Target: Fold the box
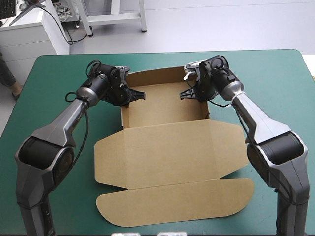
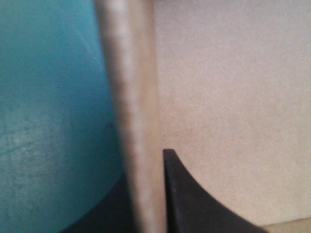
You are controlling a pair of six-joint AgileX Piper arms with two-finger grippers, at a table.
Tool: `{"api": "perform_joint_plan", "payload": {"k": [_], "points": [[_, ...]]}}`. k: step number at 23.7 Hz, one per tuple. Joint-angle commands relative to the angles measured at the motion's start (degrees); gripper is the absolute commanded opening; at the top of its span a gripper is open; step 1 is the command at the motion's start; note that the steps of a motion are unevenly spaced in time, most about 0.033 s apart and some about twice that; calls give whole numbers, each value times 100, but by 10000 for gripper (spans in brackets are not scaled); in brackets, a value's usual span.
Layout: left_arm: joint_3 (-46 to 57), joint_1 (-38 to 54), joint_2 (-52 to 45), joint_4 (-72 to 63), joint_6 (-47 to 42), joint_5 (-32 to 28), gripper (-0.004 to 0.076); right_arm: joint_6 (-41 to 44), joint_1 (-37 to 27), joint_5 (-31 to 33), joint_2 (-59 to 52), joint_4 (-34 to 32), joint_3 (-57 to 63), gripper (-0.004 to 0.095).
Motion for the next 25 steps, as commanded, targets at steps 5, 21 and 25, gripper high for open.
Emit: {"api": "perform_joint_plan", "payload": {"k": [5,21,25], "points": [[-331,-104,464,-486,248,-46,-8,-252,-124,-465,339,276,-168,-14],[-1189,-93,499,-339,835,762,433,-511,-364,84,340,429,-892,525],[-1561,-93,499,-72,785,1206,433,-511,-376,514,340,429,-1268,529]]}}
